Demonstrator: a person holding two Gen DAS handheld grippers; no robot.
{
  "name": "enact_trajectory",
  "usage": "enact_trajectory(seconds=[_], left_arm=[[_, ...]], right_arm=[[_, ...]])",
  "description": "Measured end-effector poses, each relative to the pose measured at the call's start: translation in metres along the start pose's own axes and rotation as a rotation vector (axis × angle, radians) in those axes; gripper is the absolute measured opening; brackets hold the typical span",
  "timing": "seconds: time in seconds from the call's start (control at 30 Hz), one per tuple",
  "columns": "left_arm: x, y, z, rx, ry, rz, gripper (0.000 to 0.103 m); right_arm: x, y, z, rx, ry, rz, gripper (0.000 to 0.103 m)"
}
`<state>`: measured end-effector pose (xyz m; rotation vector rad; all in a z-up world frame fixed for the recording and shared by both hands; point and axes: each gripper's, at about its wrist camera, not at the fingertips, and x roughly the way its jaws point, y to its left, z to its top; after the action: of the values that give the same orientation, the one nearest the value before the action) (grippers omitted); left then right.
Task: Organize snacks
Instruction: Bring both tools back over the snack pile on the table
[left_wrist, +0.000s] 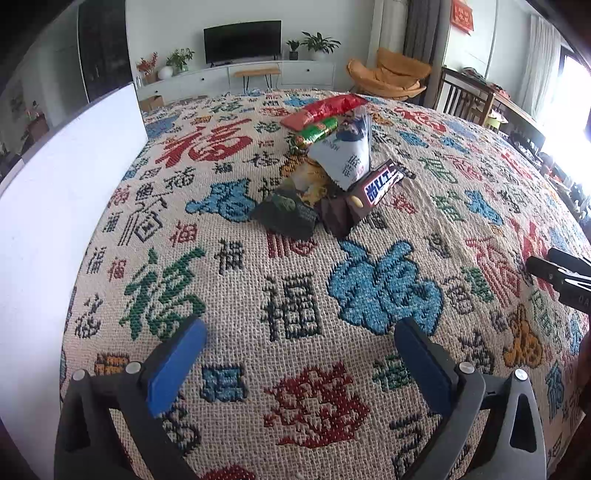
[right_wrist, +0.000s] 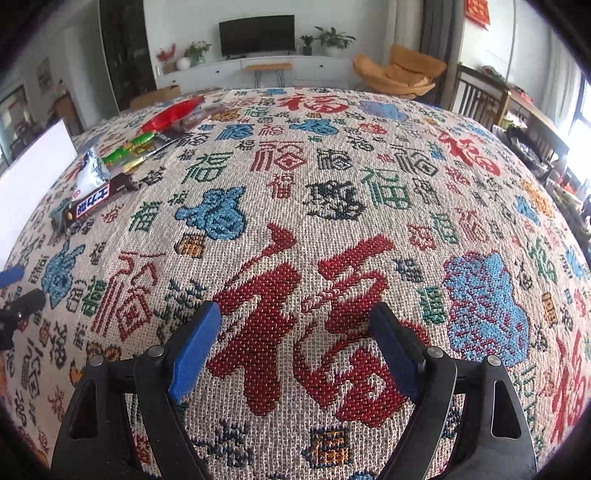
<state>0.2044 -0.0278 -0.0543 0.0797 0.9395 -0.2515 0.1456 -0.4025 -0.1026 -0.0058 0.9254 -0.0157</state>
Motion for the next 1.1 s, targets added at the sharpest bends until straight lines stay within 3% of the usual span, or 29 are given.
enact_trajectory(seconds=[0.07,1.1], left_arm=[[0.0009,-0.0038,-0.0016,0.022,0.007,0.027,0.103],[0.0008,-0.0026,-0.0023,0.017,0.006,0.022,0.103]], right_arm=[[0.002,0.003,0.0013,0.002,0.0,0.002,0.086],[0.0,-0.0035,-0.001,0.003,-0.002,0.005,0.086]])
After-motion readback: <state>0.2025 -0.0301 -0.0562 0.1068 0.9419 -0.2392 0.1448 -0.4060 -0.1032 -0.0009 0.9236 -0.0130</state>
